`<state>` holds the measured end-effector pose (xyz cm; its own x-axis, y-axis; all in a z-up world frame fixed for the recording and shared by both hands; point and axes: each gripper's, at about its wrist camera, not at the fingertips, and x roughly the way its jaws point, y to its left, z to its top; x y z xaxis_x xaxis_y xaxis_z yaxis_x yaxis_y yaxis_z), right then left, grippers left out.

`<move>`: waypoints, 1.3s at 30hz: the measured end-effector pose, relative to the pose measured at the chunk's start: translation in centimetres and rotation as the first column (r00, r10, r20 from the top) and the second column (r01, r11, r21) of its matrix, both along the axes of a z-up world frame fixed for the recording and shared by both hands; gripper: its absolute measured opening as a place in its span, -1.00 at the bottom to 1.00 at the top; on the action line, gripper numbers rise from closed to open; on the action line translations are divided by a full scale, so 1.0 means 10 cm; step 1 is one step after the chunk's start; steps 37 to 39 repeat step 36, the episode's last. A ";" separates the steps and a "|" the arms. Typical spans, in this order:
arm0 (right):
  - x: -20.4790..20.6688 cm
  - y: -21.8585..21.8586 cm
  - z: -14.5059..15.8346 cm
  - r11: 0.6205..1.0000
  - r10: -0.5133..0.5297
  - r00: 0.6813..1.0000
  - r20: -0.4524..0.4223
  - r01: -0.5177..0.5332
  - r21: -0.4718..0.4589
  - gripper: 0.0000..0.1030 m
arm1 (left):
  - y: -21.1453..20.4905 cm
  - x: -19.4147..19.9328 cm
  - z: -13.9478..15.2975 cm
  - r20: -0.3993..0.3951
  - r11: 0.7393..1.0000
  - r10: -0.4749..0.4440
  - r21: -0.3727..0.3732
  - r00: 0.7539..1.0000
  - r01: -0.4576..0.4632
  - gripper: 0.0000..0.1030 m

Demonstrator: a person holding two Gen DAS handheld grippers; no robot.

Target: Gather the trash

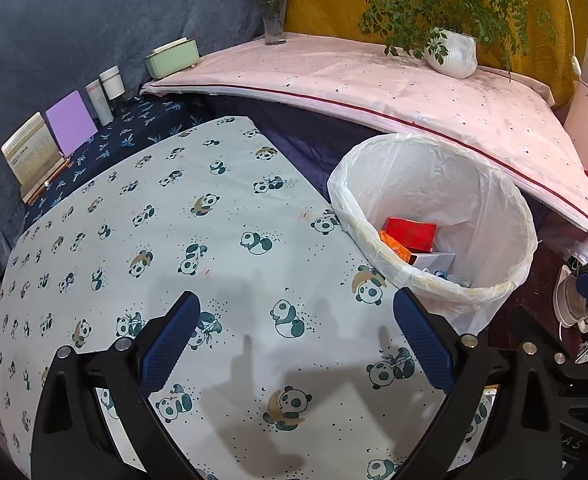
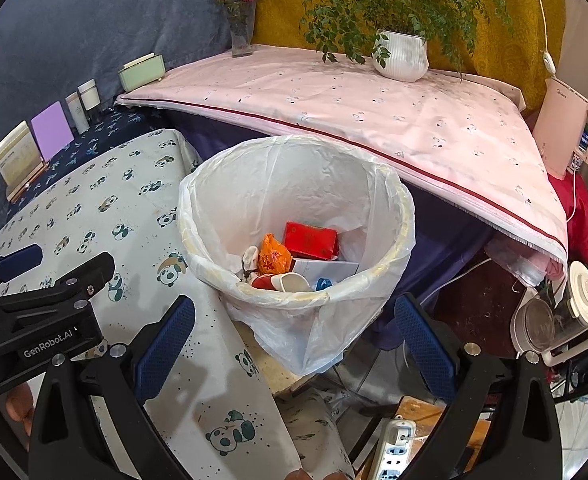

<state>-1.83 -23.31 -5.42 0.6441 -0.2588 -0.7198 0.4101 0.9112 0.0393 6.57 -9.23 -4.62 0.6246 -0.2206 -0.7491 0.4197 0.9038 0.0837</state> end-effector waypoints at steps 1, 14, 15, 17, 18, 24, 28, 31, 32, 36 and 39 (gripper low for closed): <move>0.00 0.00 0.00 1.000 -0.001 1.000 0.000 0.001 0.001 0.87 | 0.00 0.00 0.00 0.000 1.000 -0.001 0.001 1.000 0.001 0.80; 0.01 -0.01 -0.02 1.000 -0.004 1.000 -0.002 0.004 0.004 0.87 | -0.03 0.02 -0.03 -0.007 1.000 -0.001 0.004 1.000 0.001 0.80; 0.01 -0.02 -0.02 1.000 -0.004 1.000 -0.003 0.004 0.004 0.87 | -0.03 0.02 -0.03 -0.007 1.000 -0.002 0.005 1.000 0.002 0.80; 0.01 -0.02 -0.03 1.000 -0.005 1.000 -0.004 0.005 0.005 0.87 | -0.03 0.02 -0.03 -0.007 1.000 -0.001 0.005 1.000 0.001 0.80; 0.01 -0.03 -0.04 1.000 -0.006 1.000 -0.004 0.006 0.006 0.87 | -0.03 0.02 -0.03 -0.005 1.000 -0.001 0.006 1.000 0.001 0.80; 0.01 -0.03 -0.05 1.000 -0.007 1.000 -0.006 0.007 0.004 0.87 | -0.05 0.02 -0.04 -0.001 1.000 -0.009 0.006 1.000 0.009 0.80; 0.02 -0.04 -0.05 1.000 -0.010 1.000 -0.007 0.010 0.007 0.87 | -0.06 0.03 -0.05 -0.009 1.000 -0.022 0.001 1.000 0.022 0.80; 0.02 -0.05 -0.06 1.000 -0.011 1.000 -0.008 0.011 0.009 0.87 | -0.06 0.02 -0.05 0.003 1.000 -0.014 0.001 1.000 0.014 0.80; 0.02 -0.05 -0.06 1.000 -0.013 1.000 -0.008 0.013 0.009 0.87 | -0.06 0.02 -0.04 0.007 1.000 -0.014 -0.002 1.000 0.014 0.80; 0.02 -0.06 -0.06 1.000 -0.016 1.000 -0.008 0.016 0.010 0.87 | -0.05 0.03 -0.05 0.004 1.000 -0.015 -0.013 1.000 0.015 0.80; 0.02 -0.06 -0.06 1.000 -0.016 1.000 -0.008 0.016 0.010 0.87 | -0.05 0.03 -0.05 0.004 1.000 -0.015 -0.013 1.000 0.015 0.80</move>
